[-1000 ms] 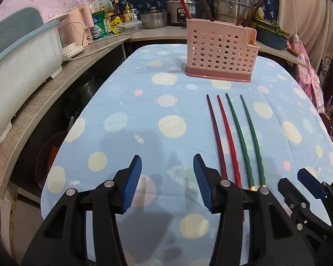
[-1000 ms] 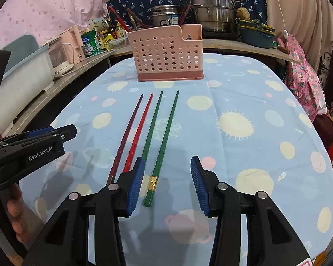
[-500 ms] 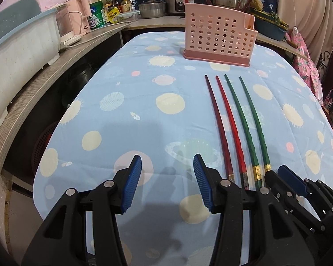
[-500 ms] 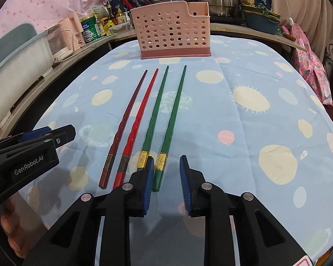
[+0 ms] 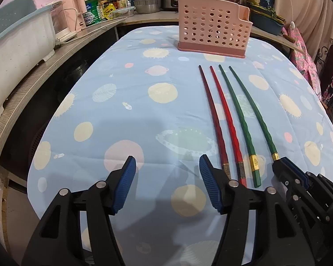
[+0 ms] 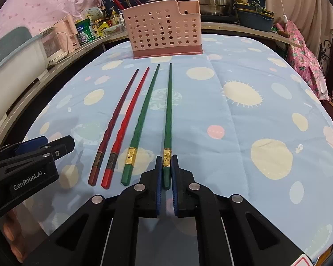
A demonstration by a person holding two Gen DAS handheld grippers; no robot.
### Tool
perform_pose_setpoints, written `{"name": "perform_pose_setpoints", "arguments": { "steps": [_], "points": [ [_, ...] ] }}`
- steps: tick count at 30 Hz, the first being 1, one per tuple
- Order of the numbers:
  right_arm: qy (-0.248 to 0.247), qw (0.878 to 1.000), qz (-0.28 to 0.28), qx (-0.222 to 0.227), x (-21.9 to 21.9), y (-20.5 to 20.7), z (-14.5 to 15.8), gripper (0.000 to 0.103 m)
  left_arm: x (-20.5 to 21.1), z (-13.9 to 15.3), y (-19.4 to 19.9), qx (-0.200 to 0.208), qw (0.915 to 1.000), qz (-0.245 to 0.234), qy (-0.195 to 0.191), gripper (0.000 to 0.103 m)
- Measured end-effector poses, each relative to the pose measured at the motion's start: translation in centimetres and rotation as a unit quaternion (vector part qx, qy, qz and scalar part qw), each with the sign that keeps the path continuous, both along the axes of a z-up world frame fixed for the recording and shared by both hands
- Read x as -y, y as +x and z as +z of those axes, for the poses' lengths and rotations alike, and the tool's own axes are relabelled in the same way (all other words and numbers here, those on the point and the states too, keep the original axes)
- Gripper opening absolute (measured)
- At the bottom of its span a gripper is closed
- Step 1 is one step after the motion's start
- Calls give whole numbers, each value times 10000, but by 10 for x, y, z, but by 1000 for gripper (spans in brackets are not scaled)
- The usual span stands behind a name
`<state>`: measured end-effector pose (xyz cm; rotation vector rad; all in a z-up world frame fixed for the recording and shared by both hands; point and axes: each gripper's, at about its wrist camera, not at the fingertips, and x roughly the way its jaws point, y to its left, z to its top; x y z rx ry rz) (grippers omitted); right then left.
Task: Organize utensils
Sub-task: 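Close the right gripper on a green chopstick while the left closes on a dark-brown chopstick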
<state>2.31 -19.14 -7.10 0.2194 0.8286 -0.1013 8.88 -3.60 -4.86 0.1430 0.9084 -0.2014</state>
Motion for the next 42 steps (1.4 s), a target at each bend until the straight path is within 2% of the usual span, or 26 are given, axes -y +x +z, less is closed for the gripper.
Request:
{"name": "perform_pose_setpoints", "arguments": {
  "steps": [8, 18, 30, 33, 35, 39, 40, 42],
  "points": [
    [82, 9996, -273, 2, 20, -12, -1, 7, 12, -5, -4, -111, 9998, -161, -80, 59],
    [79, 9995, -290, 19, 22, -16, -2, 7, 24, -13, -3, -237, 9992, -250, -188, 59],
    [76, 9996, -289, 27, 22, -16, -2, 7, 32, -19, -3, -157, 9994, -303, -11, 59],
    [74, 9996, -286, 28, 22, -16, -2, 7, 31, -19, -4, -125, 9995, -306, -5, 50],
    [80, 9996, -287, 26, 22, -16, -2, 7, 30, -18, -5, -127, 9994, -324, -20, 36],
    [78, 9995, -289, 26, 22, -16, -2, 7, 27, -17, -7, -166, 9991, -367, -97, 17],
    [80, 9995, -290, 26, 22, -16, -2, 7, 26, -17, -7, -182, 9991, -370, -116, 9],
    [96, 9995, -288, 23, 22, -16, -2, 7, 24, -16, -6, -230, 9989, -384, -171, 8]
  ]
}}
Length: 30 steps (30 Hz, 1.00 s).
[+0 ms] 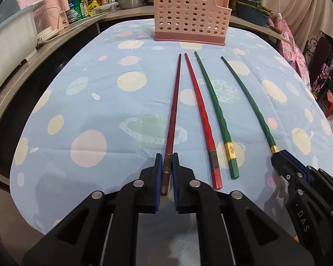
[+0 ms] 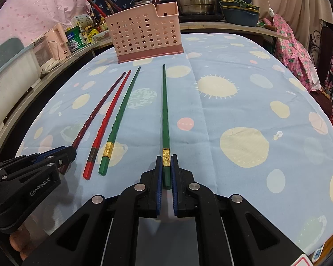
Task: Organize utensils
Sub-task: 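Close the right gripper on a green chopstick while the left closes on a dark-brown chopstick, then lift both held chopsticks and carry them over the pink holder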
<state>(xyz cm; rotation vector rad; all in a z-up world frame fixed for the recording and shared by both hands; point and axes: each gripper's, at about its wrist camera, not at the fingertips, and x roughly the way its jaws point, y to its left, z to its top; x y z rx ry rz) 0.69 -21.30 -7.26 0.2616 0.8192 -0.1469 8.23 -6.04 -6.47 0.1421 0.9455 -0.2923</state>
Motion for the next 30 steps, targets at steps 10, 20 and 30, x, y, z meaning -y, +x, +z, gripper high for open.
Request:
{"name": "perform_pose_setpoints", "arguments": {
  "steps": [10, 20, 30],
  "points": [
    [98, 9999, 34, 40, 2, -8, 6, 7, -14, 13, -3, -37, 9998, 72, -161, 7],
    [221, 9986, -105, 464, 12, -18, 45, 7, -35, 54, -5, 222, 9986, 179, -447, 7],
    [319, 9926, -277, 1140, 40, -20, 107, 7, -54, 110, 6, 713, 9939, 327, -776, 7]
  ]
}}
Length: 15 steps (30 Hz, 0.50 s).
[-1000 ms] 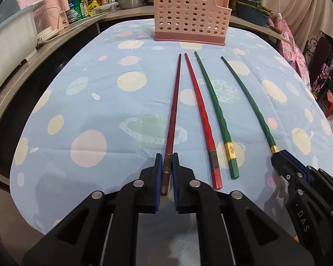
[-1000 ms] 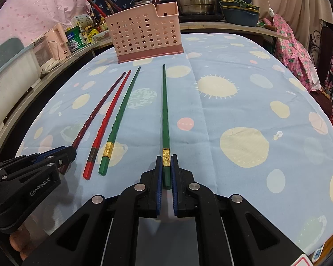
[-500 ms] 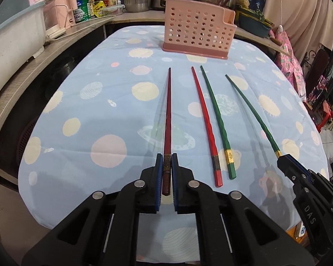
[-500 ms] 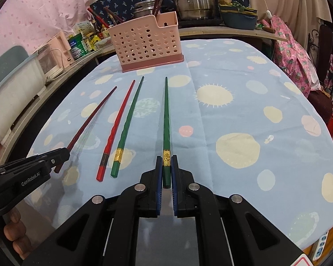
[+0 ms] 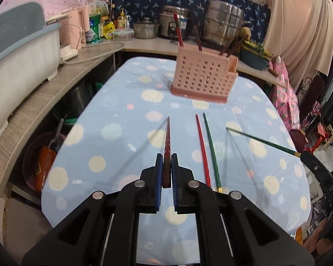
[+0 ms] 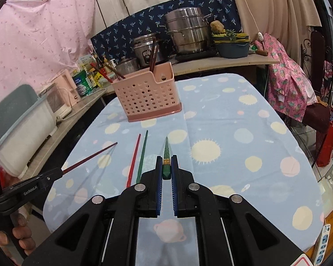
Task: Organize utensils
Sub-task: 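Lift both held chopsticks and carry them over the pink holder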
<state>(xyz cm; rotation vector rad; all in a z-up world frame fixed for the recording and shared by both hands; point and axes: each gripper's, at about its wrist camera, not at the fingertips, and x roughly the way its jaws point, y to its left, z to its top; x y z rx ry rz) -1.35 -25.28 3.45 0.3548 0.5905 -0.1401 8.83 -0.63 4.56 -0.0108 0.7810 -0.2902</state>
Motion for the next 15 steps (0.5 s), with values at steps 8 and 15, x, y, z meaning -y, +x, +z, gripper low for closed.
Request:
{"name": "perform_pose_setpoints", "arguments": {
  "steps": [8, 15],
  "points": [
    [-113, 9986, -139, 495, 25, 10, 47, 7, -4, 44, 20, 483, 9988, 72, -94, 7],
    [-143, 9970, -128, 749, 39, 29, 74, 7, 0, 77, 49, 674, 9974, 38, -244, 7]
  ]
}}
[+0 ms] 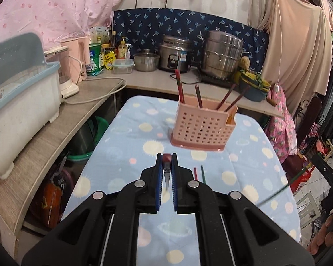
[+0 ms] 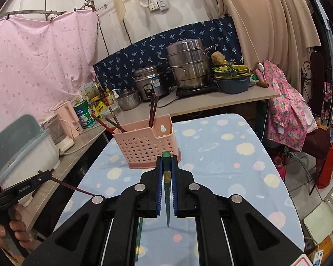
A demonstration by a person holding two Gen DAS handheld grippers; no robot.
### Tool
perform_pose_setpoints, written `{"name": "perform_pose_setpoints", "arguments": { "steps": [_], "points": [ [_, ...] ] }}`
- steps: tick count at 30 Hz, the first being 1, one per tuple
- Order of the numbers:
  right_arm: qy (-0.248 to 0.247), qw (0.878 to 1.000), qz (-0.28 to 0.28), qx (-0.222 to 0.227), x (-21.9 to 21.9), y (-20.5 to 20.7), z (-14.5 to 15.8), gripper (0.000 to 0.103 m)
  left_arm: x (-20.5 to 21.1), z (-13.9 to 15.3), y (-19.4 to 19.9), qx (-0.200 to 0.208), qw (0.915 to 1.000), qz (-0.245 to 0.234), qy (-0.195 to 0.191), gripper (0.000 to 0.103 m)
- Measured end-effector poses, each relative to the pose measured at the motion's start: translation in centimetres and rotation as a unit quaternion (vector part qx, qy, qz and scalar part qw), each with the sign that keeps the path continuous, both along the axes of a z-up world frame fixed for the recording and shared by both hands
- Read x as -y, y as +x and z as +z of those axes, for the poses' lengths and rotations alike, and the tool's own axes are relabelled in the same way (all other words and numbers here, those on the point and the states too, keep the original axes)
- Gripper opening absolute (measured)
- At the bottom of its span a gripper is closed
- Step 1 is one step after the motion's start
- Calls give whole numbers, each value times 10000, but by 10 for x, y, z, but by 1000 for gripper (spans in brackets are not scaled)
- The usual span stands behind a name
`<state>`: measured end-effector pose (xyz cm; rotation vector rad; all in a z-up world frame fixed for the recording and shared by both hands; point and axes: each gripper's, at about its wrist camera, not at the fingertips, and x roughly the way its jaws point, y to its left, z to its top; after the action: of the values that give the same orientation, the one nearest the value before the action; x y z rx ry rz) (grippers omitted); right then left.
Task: Organize utensils
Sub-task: 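Lift both held chopsticks and carry them over the pink holder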
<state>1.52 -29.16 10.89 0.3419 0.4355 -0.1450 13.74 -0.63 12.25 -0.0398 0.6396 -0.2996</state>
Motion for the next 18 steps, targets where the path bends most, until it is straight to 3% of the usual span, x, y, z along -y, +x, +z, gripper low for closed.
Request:
{"name": "perform_pose_setpoints", "arguments": {
  "steps": [9, 18],
  "points": [
    [220, 9990, 178, 343, 17, 36, 37, 7, 12, 45, 35, 199, 9991, -191, -321, 7],
    [264, 9956, 306, 849, 25, 89, 93, 7, 39, 125, 78, 849, 9941, -275, -623, 7]
  ]
}}
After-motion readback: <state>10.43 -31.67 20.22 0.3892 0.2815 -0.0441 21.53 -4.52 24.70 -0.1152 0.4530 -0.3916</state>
